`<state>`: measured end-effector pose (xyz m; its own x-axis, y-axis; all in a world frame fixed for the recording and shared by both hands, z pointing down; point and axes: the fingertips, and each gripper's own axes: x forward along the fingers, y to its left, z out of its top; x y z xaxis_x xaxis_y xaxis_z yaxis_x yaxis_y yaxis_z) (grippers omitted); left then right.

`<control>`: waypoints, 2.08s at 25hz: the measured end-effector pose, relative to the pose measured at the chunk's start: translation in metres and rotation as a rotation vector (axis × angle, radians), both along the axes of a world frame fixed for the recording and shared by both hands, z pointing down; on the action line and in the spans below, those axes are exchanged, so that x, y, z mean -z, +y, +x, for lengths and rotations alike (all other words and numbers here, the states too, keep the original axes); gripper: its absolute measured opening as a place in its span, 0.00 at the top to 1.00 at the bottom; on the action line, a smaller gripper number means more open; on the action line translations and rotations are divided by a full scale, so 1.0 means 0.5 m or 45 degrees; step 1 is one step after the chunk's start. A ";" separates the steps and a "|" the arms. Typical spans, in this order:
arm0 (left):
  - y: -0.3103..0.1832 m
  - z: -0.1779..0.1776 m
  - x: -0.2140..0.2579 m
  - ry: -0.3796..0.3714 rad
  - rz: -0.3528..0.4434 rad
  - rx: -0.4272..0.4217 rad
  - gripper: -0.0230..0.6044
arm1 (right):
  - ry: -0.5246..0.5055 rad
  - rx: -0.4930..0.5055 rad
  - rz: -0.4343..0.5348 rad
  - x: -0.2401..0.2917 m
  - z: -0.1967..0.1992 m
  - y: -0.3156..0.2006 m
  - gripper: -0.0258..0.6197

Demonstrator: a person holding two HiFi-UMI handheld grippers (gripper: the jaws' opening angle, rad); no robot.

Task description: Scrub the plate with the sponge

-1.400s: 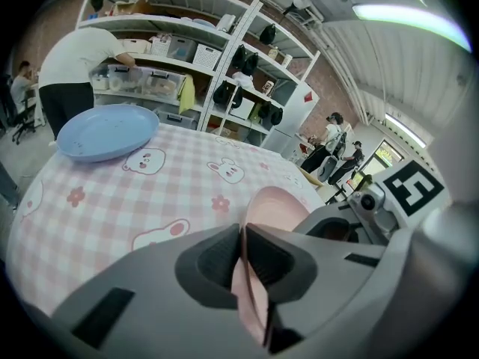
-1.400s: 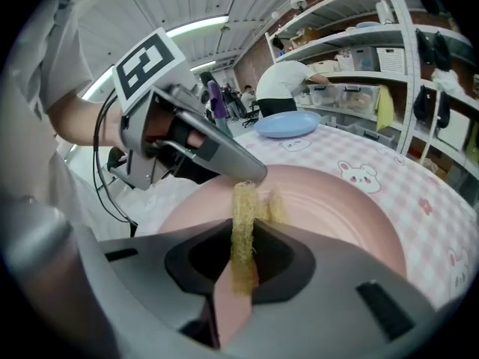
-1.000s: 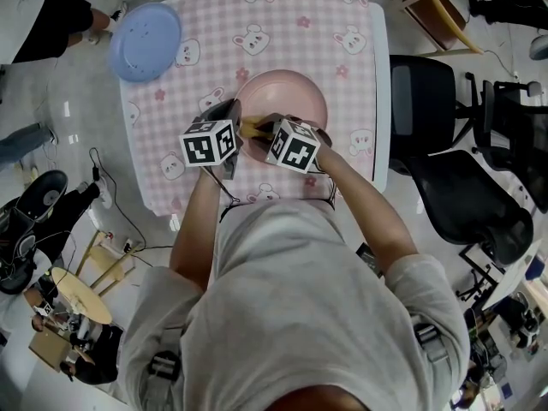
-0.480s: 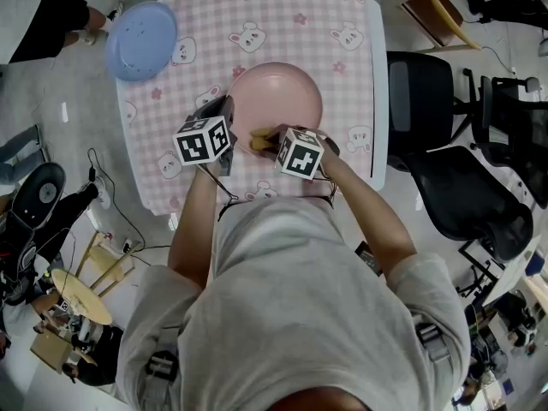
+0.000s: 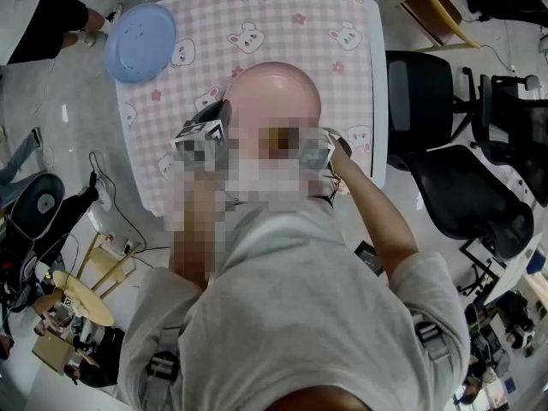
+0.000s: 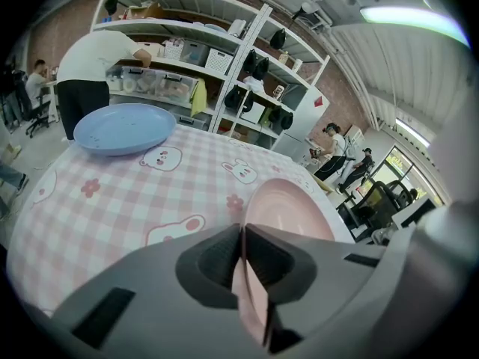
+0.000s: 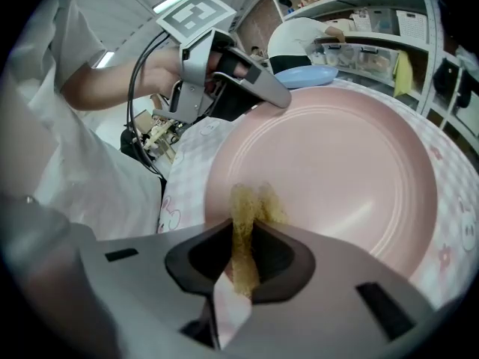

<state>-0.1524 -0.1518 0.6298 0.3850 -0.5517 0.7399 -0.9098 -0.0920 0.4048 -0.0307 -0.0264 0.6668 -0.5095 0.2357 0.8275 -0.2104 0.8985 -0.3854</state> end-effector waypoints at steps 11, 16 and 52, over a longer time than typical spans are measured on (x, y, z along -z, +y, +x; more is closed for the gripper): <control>0.002 0.003 -0.004 0.010 -0.004 0.010 0.91 | 0.060 -0.348 0.062 -0.007 0.064 -0.113 0.86; 0.001 0.006 -0.002 0.013 -0.003 0.002 0.91 | 0.062 -0.570 0.081 0.003 0.095 -0.182 0.86; -0.008 0.003 -0.014 0.010 -0.034 0.017 0.91 | -0.103 -0.319 0.160 0.027 -0.113 -0.225 0.86</control>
